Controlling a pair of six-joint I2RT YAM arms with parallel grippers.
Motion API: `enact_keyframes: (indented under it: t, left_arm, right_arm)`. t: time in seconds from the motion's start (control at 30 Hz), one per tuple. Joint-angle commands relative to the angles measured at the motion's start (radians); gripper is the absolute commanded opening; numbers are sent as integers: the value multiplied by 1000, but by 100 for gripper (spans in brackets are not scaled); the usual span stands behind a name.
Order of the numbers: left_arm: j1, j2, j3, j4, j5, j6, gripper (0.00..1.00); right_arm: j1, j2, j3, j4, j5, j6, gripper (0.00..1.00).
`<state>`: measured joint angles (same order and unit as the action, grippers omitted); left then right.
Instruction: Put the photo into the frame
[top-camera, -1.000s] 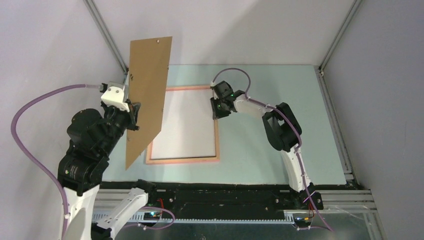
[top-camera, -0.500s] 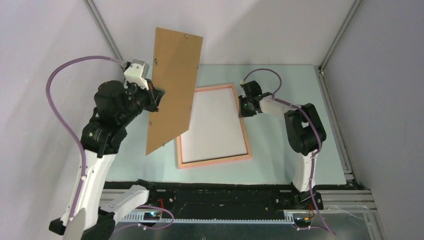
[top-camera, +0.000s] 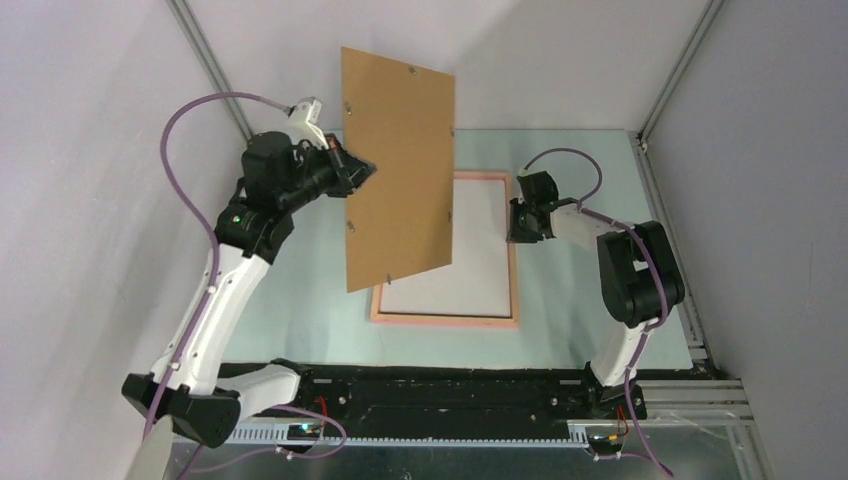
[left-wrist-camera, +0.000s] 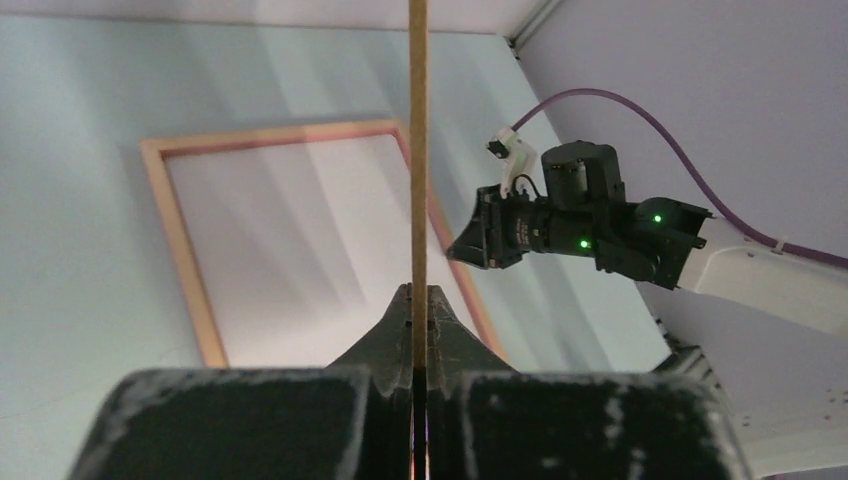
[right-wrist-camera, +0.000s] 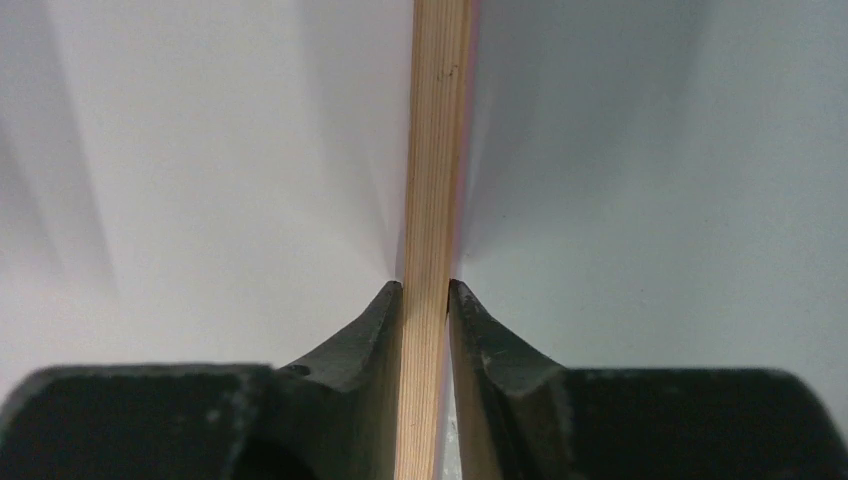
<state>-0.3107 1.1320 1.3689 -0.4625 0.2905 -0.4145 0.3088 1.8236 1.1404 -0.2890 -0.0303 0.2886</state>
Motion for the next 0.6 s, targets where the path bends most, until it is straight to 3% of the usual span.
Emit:
enact_keyframes:
  t: [0.0,0.1,0.27,0.57]
  left_arm:
    - [6,18,-10,213,104,-121,0]
    - [6,40,-23,238,124,-130,0]
    - [7,60,-49,283,157,-139,0]
    - [11,106,-128,415,230,-226,0]
  right_arm:
    - [-18,-73,-11,56,5,3,31]
    - [-32,-86,-11,58,-7,-4,51]
    - [-47,-125,-11,53,-21,-26,66]
    - [-111,-239,-11,56,-76,-61,74]
